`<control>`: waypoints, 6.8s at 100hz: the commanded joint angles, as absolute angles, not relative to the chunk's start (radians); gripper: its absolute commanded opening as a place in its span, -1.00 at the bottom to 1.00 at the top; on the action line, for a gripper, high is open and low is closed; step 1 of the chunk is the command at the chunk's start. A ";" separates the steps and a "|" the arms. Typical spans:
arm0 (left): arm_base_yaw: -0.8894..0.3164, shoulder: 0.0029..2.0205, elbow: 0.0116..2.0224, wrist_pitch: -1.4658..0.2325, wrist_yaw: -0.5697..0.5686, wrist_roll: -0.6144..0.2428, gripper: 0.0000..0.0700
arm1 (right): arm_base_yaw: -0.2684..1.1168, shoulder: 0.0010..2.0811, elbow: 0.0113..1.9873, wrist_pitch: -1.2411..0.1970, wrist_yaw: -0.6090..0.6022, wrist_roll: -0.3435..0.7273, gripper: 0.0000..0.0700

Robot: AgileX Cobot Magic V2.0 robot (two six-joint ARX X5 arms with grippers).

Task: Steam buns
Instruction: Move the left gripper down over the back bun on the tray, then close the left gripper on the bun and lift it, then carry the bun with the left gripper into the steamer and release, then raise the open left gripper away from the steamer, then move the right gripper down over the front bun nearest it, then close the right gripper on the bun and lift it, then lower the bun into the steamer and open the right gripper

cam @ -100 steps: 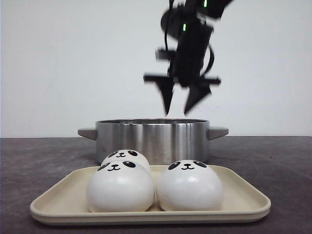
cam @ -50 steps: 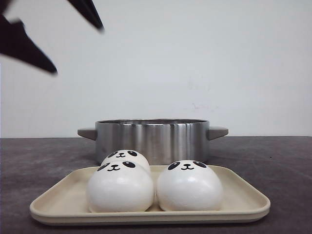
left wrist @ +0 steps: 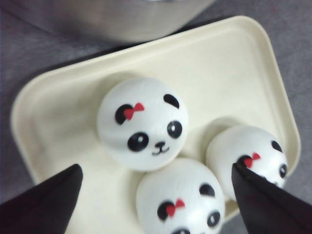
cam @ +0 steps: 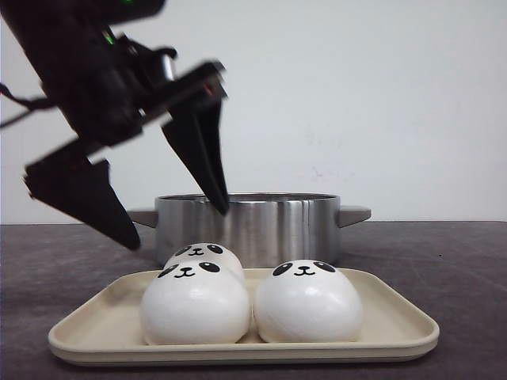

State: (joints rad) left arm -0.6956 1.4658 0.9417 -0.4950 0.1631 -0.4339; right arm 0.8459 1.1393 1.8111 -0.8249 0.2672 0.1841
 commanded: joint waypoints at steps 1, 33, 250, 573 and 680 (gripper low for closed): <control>-0.707 1.504 0.955 -0.466 0.148 -0.442 0.70 | 0.857 1.148 1.826 -0.825 0.271 0.201 -0.97; -0.709 1.627 0.957 -0.413 0.127 -0.490 0.69 | 0.857 1.148 1.825 -0.847 0.271 0.202 -0.97; -0.552 1.866 1.482 -0.348 -0.083 -0.321 -0.97 | 0.857 1.149 1.820 -0.935 0.315 0.145 -0.97; -0.636 0.995 1.564 -0.862 -0.100 -0.264 0.47 | 0.866 1.565 0.950 -0.614 -0.098 0.628 -0.97; -0.636 1.001 1.564 -0.853 -0.162 -0.248 0.47 | 0.597 1.871 1.529 -0.582 -0.028 0.302 -0.98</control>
